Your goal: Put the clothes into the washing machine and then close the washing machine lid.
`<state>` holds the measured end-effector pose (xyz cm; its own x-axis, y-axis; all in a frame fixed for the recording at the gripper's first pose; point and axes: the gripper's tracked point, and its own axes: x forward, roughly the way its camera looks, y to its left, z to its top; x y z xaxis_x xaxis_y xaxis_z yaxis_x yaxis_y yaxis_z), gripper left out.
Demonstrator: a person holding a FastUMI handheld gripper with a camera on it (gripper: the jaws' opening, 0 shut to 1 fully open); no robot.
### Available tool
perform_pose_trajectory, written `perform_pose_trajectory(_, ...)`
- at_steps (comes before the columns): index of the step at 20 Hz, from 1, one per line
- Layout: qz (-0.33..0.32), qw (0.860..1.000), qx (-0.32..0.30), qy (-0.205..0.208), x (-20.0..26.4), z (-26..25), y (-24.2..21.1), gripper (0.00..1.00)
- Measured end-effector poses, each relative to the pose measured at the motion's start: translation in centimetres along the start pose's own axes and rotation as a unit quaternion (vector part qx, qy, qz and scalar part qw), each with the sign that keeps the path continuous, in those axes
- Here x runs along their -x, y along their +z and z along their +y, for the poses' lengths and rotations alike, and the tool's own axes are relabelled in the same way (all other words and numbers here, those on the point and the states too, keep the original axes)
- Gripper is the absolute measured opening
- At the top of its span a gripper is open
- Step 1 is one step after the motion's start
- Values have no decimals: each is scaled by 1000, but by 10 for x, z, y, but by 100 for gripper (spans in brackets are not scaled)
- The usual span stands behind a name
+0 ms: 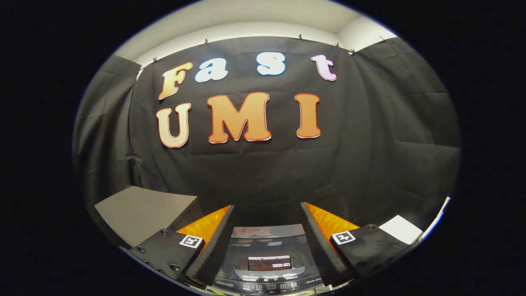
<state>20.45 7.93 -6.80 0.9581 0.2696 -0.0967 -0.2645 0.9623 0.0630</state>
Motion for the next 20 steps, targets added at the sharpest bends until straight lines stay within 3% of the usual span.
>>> perform_pose_trajectory(5,-32,999,-13,-1,48,-1,34,99)
perform_pose_trajectory(12,-41,999,-12,4,96,-3,37,99)
perform_pose_trajectory(20,-61,998,-9,-19,123,-23,38,99)
